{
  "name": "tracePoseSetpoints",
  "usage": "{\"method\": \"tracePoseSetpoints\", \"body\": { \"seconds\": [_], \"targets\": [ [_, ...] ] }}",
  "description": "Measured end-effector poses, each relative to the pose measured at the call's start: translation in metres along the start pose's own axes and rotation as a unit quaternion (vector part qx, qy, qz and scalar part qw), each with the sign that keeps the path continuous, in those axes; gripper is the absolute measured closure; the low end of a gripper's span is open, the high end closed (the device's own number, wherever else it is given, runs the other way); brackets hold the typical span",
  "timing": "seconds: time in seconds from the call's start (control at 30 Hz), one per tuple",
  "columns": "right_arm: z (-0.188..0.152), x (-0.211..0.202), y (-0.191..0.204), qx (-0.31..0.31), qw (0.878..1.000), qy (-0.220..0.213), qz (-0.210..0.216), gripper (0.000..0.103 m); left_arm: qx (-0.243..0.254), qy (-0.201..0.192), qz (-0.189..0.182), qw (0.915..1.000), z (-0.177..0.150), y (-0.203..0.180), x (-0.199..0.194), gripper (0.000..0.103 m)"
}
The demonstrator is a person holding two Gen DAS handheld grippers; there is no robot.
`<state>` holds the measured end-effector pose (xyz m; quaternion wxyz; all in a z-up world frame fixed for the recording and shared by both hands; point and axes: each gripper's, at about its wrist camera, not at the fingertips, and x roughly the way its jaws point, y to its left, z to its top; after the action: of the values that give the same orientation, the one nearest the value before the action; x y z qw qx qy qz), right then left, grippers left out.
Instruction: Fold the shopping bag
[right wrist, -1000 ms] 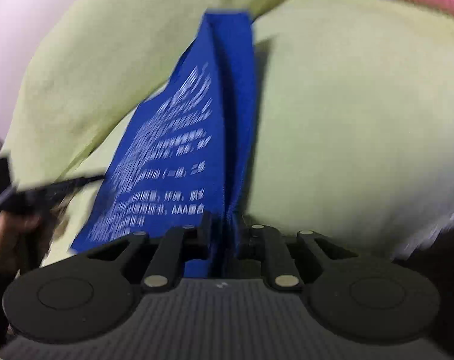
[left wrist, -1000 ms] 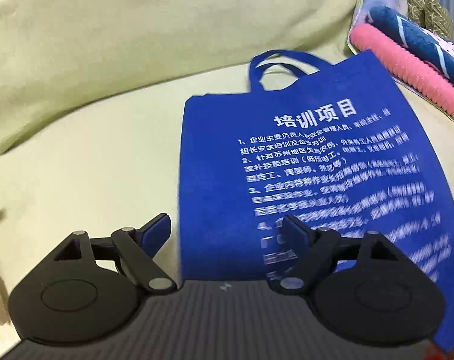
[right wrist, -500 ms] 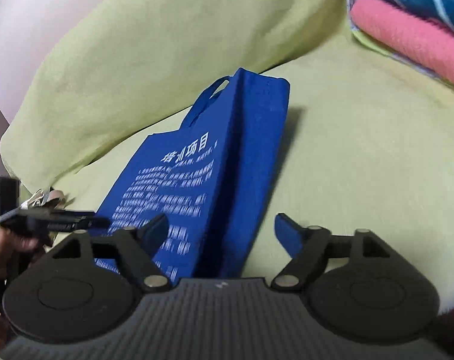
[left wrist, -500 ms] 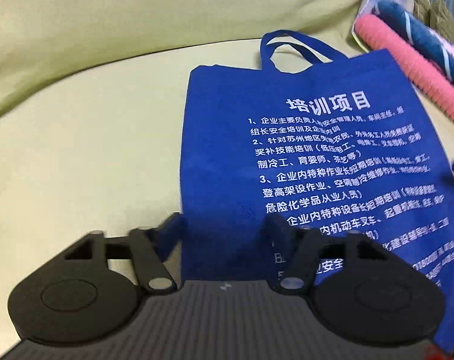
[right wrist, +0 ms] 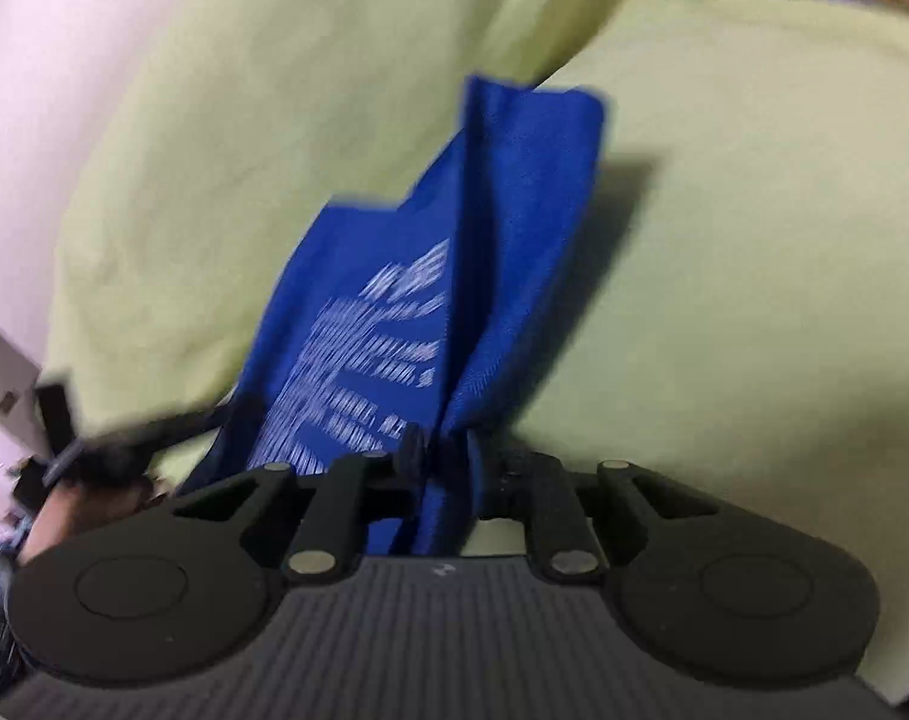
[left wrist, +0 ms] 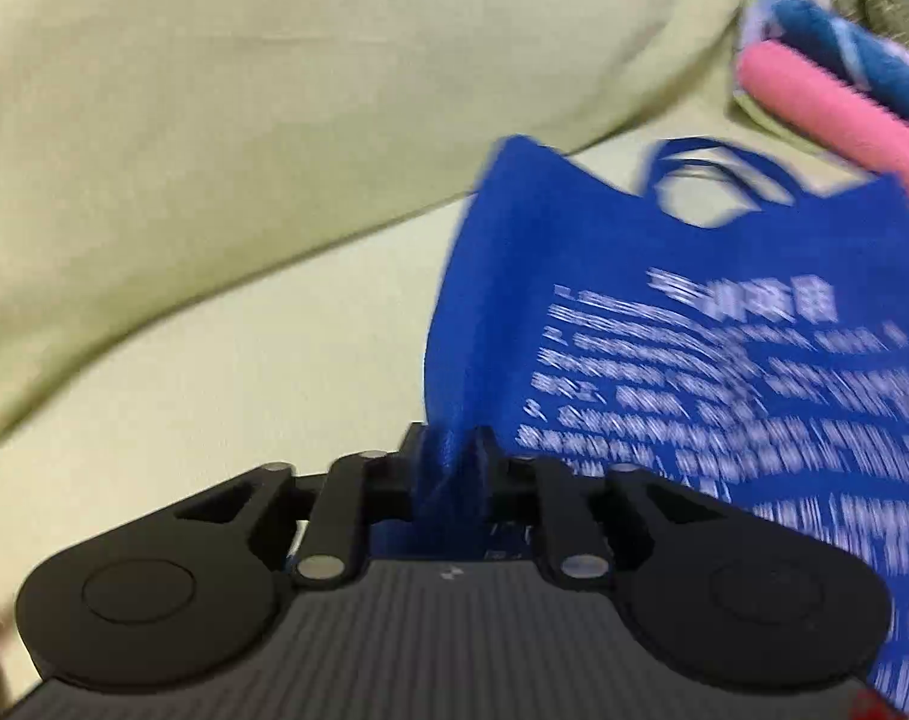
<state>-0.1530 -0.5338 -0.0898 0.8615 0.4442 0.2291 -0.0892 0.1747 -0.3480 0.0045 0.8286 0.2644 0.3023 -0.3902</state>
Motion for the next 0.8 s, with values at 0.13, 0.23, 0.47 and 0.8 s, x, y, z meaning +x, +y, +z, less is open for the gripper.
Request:
{"method": "tracePoseSetpoints", "body": {
  "seconds": [0.13,0.23,0.47,0.8],
  "targets": [
    [-0.004,0.006,0.013,-0.04,0.999,0.017,0.006,0.079,0.005,-0.016,0.027,0.9995,0.016,0.003,-0.014,0.034],
    [0.0,-0.009,0.01,-0.06,0.998,0.007,-0.008,0.069,0.016,-0.038,0.033,0.9986,0.014,-0.012,-0.047,0.034],
    [0.032,-0.06,-0.015,-0.03,0.994,-0.079,-0.076,0.052,0.113,-0.098,-0.086,0.9849,0.012,-0.129,-0.1,0.031],
    [0.077,-0.021,-0.026,-0.204,0.967,-0.062,-0.138,0.04,0.244,-0.096,-0.07,0.9625,0.028,-0.247,-0.028,0.036]
  ]
}}
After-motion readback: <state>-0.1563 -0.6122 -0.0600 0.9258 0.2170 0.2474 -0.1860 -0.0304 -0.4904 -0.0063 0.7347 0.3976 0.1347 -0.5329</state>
